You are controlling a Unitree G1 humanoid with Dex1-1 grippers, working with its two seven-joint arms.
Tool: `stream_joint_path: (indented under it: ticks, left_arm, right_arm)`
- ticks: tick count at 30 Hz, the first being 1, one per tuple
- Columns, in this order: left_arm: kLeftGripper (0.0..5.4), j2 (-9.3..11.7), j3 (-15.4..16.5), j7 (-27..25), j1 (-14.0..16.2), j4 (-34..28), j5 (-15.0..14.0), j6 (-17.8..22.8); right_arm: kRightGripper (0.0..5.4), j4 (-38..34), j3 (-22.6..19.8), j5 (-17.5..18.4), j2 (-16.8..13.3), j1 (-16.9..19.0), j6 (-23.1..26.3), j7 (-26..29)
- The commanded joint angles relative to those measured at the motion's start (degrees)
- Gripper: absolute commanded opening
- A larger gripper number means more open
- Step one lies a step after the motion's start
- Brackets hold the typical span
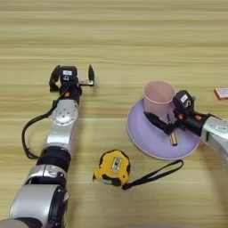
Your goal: Move the objects on the table
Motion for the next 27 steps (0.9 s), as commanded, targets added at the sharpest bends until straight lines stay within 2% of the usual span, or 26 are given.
stream_joint_path:
  ticks: [1,10,18,27]
  left_arm:
    - [5.4,0.0,0.1,0.0,-0.3,-0.4,0.2,0.3]
    - [5.4,0.0,0.1,0.0,-0.1,-0.7,0.1,0.4]
    - [5.4,-0.1,0.1,0.0,0.0,-0.9,0.2,0.4]
    - [5.4,-0.1,0.1,0.0,0.0,-1.0,0.2,0.5]
  right_arm:
    - [5.36,1.4,-0.3,-0.6,0.6,-1.5,-1.2,-0.5]
    - [5.36,3.2,-0.2,-0.7,1.6,-1.8,-2.8,-1.2]
    - [4.42,3.5,-0.4,-0.6,2.1,-1.6,-3.1,-1.0]
    - [4.31,3.0,-1.4,0.1,2.6,-1.5,-2.8,-1.3]
